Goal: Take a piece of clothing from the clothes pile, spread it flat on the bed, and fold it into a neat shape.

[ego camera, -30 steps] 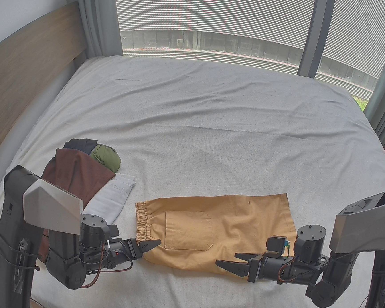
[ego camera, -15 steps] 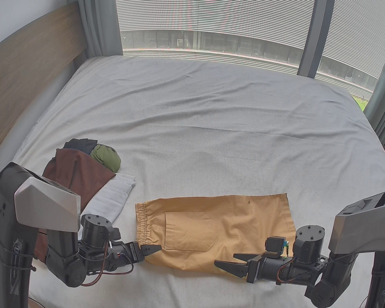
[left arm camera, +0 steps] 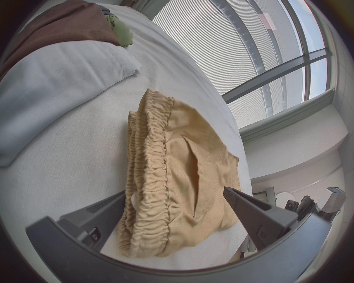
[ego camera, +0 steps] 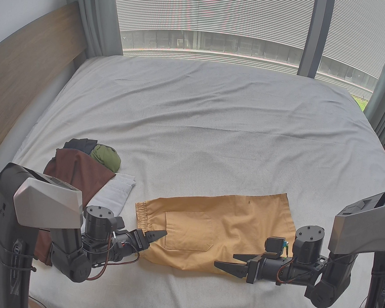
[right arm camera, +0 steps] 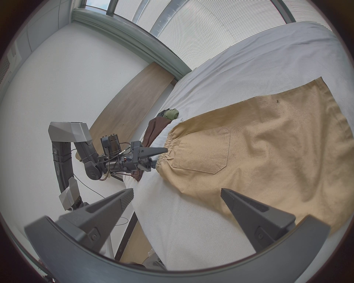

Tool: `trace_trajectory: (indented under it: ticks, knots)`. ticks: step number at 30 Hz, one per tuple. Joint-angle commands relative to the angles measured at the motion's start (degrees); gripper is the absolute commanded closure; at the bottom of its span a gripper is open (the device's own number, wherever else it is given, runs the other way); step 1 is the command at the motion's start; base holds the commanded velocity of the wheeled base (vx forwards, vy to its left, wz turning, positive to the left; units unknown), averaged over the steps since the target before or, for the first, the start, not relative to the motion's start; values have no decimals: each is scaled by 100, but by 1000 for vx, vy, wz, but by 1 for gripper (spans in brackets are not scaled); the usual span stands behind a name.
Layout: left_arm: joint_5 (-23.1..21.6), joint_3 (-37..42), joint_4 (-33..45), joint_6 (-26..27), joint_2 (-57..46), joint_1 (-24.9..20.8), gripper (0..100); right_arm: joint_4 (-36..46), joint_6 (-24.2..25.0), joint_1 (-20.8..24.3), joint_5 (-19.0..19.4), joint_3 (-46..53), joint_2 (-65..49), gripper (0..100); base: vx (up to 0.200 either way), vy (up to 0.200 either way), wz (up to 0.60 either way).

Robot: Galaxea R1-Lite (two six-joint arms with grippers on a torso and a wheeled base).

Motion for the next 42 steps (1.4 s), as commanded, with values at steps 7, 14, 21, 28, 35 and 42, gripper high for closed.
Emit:
trace_trajectory:
  ticks: [7, 14, 21, 28, 35, 42]
  knots:
    - [16, -158, -161, -51, 154, 3, 0, -4, -21, 12, 3, -7, 84, 0, 0, 0, 0]
    - [16, -351, -109, -51, 233, -15, 0, -4, -21, 12, 3, -15, 84, 0, 0, 0, 0]
    - [16, -510, -38, -51, 277, -6, 0, -4, -21, 4, 3, -24, 84, 0, 0, 0, 0]
    - [16, -510, -91, -51, 321, -6, 100, -4, -21, 4, 3, -42, 92, 0, 0, 0, 0]
    - [95, -369, -302, -51, 303, 47, 100, -12, -21, -5, 3, -42, 251, 0, 0, 0, 0]
    - [227, 62, -838, 2, 57, 363, 100, -12, -30, -5, 20, -59, 286, 0, 0, 0, 0]
